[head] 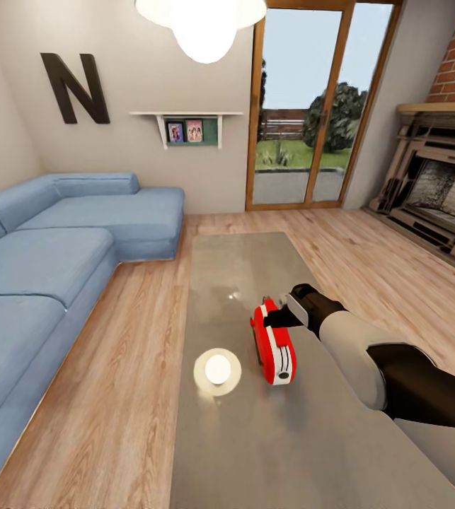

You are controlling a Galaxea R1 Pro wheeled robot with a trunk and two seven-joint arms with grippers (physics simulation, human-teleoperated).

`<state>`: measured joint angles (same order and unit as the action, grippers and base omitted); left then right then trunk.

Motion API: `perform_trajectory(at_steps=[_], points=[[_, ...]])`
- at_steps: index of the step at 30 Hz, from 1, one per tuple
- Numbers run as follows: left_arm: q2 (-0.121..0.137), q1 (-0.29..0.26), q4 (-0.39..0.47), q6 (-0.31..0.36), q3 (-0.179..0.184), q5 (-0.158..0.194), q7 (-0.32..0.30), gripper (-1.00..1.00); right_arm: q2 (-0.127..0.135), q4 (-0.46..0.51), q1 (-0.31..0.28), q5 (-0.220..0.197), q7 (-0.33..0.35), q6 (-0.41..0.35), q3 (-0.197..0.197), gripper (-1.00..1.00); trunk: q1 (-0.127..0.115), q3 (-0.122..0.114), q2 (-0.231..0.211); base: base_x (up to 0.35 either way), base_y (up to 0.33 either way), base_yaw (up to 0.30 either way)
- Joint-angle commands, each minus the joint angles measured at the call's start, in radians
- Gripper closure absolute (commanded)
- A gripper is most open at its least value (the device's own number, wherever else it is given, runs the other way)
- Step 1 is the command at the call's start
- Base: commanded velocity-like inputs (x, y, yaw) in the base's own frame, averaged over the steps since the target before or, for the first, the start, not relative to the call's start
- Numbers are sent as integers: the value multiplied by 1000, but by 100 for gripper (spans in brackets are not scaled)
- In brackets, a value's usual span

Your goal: Turn on the radio receiver that's on the table in the living room.

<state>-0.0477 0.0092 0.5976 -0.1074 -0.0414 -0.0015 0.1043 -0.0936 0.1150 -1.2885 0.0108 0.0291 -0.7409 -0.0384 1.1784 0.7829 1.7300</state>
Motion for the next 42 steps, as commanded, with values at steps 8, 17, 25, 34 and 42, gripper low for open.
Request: perform_trajectory(at_steps=[8,17,25,34,42], points=[[0,0,-1,0,0,0,0,-100,0,0,0,0,0,0,0,-100,0,13,0,0,0,0],[-1,0,-1,0,0,0,0,-100,0,0,0,0,0,0,0,-100,0,28,0,0,0,0],[-1,0,0,0,0,0,0,-100,0,0,0,0,0,0,-1,-100,0,41,0,0,0,0],[-1,0,0,0,0,0,0,-100,0,0,0,0,0,0,-1,-100,0,54,0,0,0,0],[-1,0,-1,0,0,0,0,-100,0,0,0,1,0,0,0,-100,0,56,0,0,0,0]])
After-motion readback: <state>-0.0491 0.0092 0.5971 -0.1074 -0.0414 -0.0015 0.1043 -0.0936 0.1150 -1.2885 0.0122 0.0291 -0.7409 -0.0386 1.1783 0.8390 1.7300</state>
